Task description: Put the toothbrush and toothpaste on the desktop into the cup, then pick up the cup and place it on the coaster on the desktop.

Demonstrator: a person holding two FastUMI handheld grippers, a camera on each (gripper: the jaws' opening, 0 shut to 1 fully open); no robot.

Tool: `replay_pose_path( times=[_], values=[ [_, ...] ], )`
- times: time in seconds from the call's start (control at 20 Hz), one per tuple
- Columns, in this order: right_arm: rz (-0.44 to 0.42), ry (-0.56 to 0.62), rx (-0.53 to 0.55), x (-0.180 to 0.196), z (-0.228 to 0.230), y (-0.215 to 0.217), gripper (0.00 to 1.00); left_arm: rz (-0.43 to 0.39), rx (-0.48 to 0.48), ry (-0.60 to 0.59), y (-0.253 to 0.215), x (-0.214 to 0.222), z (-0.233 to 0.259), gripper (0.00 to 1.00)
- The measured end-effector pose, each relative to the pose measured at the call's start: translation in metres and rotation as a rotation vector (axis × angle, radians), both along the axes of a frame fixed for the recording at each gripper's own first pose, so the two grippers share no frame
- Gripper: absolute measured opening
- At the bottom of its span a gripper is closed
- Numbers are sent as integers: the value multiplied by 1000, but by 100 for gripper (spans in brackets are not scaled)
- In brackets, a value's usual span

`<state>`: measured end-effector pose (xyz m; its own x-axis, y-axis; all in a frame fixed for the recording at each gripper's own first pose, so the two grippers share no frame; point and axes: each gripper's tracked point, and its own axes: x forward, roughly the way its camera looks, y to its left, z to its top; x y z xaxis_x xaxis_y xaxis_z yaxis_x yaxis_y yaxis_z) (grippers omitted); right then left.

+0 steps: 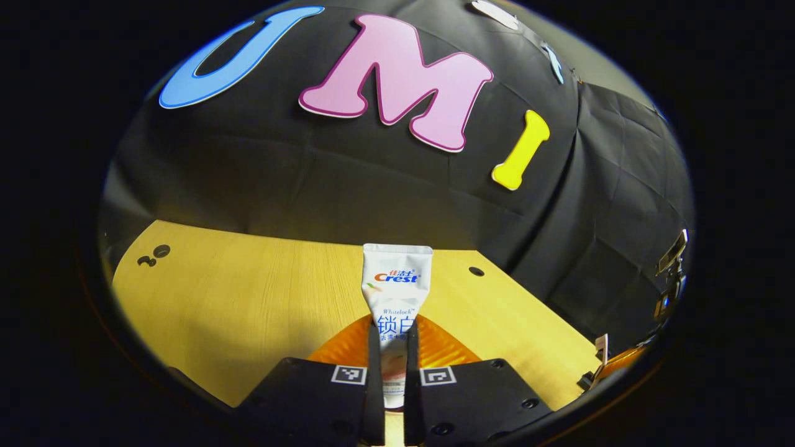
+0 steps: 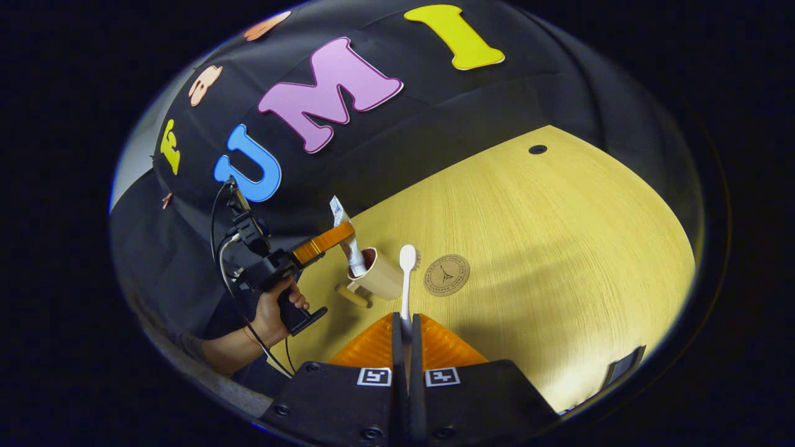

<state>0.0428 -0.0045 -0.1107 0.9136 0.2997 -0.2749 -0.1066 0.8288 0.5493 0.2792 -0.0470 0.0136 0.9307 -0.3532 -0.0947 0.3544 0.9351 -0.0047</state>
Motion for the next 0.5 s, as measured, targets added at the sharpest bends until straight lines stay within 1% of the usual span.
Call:
replay_pose_path(
  times=[0.15,0.2,0.35,0.5],
  values=[
    [-7,-24,44,10,12,8,5,-8,23,24,-1,4,-8,20],
    [-9,-36,66,17,17,11,5,-9,26,29,-1,3,-10,22],
    [-10,-87,124,41,40,25,5,-12,28,51,0,3,-12,24],
    [11,-160,165,62,65,41,5,-27,43,78,9,-15,-30,27]
  ],
)
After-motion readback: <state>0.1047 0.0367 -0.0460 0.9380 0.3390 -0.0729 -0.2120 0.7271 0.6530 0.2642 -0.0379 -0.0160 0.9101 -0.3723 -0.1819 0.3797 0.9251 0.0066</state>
